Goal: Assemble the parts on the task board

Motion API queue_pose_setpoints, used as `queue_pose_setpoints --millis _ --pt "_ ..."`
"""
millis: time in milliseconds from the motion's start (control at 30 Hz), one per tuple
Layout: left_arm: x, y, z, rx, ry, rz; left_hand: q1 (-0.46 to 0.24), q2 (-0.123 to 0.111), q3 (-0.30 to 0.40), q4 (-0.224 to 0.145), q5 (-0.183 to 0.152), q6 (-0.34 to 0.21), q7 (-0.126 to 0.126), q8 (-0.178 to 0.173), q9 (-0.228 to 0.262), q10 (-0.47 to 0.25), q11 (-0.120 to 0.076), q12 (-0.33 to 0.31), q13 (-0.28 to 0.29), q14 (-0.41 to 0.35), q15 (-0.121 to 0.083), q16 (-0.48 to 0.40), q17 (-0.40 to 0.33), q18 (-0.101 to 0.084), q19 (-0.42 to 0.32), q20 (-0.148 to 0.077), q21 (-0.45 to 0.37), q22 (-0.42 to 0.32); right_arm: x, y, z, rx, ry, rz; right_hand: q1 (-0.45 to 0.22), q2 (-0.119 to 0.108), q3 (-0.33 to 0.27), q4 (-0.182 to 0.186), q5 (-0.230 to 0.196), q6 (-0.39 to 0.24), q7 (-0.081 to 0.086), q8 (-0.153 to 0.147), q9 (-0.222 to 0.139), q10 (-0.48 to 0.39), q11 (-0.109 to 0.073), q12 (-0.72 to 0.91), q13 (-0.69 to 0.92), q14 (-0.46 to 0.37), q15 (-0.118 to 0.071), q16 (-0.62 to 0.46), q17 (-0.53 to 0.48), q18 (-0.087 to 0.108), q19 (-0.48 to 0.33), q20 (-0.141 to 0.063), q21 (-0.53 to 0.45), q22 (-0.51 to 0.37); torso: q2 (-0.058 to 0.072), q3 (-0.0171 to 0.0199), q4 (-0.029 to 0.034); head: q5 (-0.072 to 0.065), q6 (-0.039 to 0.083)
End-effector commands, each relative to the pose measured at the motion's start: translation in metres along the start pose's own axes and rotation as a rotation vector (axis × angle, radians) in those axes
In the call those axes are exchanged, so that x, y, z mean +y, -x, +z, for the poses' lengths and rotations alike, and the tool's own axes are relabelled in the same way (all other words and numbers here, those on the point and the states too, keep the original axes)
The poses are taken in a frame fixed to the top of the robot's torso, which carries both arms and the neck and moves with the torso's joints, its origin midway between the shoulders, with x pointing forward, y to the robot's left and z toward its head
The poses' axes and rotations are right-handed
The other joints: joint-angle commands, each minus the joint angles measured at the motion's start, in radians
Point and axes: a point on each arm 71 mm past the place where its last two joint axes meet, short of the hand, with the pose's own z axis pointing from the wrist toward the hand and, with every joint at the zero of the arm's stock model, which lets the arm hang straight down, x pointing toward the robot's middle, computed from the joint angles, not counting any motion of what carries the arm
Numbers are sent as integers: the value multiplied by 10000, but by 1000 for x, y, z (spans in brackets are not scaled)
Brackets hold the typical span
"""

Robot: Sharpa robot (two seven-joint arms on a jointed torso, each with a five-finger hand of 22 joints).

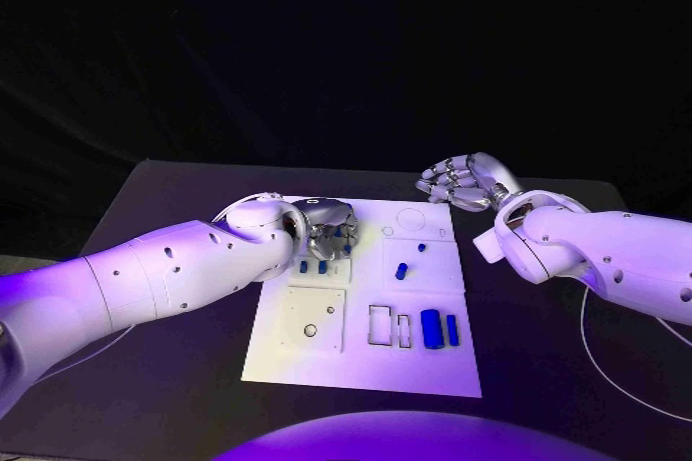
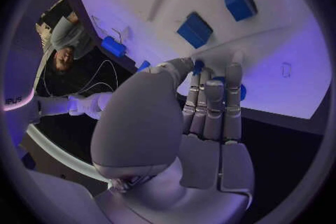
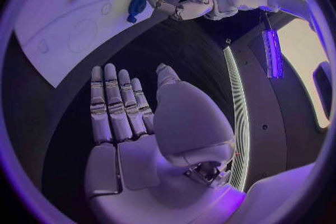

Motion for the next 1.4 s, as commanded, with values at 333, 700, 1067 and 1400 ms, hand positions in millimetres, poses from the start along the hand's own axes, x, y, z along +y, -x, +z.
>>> queue_pose_setpoints --millis 333,700,1067,1400 --pt "5 -4 1 431 578 261 305 -25 360 -250 -116 12 50 -228 -120 -40 30 -147 -108 -95 1 97 -282 25 -90 3 136 57 0 -2 0 213 91 -50 -24 104 -32 0 54 -19 748 62 -11 -29 -15 -10 -6 -39 6 -65 -28 46 -87 19 -40 -43 -5 -3 -2 -26 -50" --pt "2 -5 3 592 412 58 231 303 814 -501 -175 620 -163 -170 -92 721 -287 -1 -112 670 -261 567 556 -146 651 -166 918 1095 0 -3 0 259 74 -30 -69 125 -46 9 67 1 742 76 -15 -19 -18 -2 -5 -25 6 -69 -54 46 -117 24 -43 -87 -8 -6 1 -67 -44" --pt "0 -5 3 580 237 -150 -83 233 812 -513 -236 792 -206 -274 -64 948 -337 -237 -199 902 -313 667 708 -203 846 -228 1070 1325 0 -3 0 275 49 -26 -82 129 -51 10 72 5 741 80 -16 -15 -19 1 -5 -19 5 -69 -60 47 -120 25 -42 -97 -20 0 16 -62 -77" --pt "3 -7 2 736 440 -253 -134 -12 901 -811 -234 58 130 -951 -263 628 -32 -753 -363 747 -73 627 347 -178 686 -95 994 1192 0 -3 0 264 45 -28 -103 131 -63 7 78 14 739 87 -19 -13 -21 4 -5 -23 7 -78 -79 46 -135 29 -42 -124 -13 -5 6 -64 -68"
